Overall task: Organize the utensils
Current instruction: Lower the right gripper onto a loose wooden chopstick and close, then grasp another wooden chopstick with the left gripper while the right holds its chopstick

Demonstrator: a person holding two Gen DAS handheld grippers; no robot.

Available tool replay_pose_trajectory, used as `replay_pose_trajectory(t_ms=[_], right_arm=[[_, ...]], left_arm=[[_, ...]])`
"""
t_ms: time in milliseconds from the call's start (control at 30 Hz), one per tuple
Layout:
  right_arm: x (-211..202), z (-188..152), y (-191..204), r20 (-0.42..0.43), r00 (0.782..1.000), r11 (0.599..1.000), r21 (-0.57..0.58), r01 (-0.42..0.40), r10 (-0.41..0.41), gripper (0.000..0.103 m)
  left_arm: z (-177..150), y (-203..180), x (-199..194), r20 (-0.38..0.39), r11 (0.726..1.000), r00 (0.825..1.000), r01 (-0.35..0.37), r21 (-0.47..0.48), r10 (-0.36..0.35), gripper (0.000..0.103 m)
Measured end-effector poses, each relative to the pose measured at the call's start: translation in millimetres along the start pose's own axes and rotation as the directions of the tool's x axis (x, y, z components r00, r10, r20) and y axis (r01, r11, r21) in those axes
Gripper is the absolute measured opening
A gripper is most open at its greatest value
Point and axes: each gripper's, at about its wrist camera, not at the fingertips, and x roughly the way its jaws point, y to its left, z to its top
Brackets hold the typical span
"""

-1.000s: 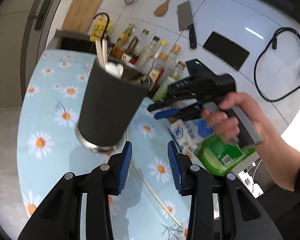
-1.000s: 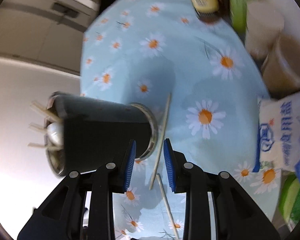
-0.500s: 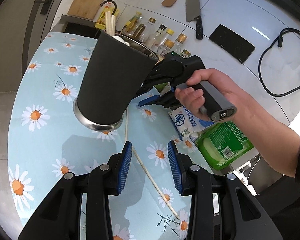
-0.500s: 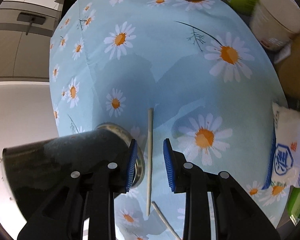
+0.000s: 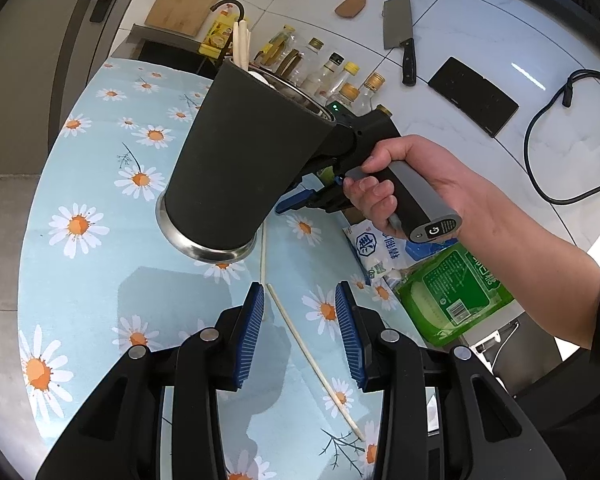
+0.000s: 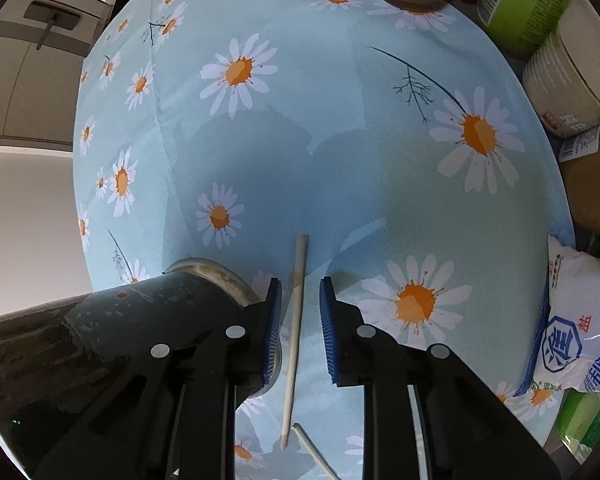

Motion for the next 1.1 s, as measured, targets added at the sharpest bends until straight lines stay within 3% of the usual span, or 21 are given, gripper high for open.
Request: replay_pose_trajectory(t_ms=[367, 733, 900, 1100], right_arm=[[6.7, 2.7, 5.8, 0.009, 0.998, 0.998, 0.020, 0.059, -0.060, 0.017], [6.3, 7.2, 7.8, -0.003, 0.998, 0.997, 0.028, 0.070, -0.070, 0.016], [6.4, 8.9, 6.9, -0.012, 0.997, 0.997, 0.012, 0.073, -0.072, 0.008], [6.6, 7.1, 4.0, -0.009, 0.999, 0.999, 0.001, 0.051, -0.051, 0.006]], left_arm=[[-2.1, 1.8, 2.0, -0.003, 1.000, 1.000, 0.017, -0.016, -0.017, 0.036], [-3.1, 2.4, 6.3, -0.010, 0.999, 0.999, 0.042, -0.028, -0.042, 0.036], [-4.6, 0.5, 8.7, -0.018, 0.998, 0.998, 0.052, -0.026, -0.053, 0.036], [-6.1, 0.2, 11.9, -0.031, 0.998, 0.998, 0.057, -0.032, -0.058, 0.036]])
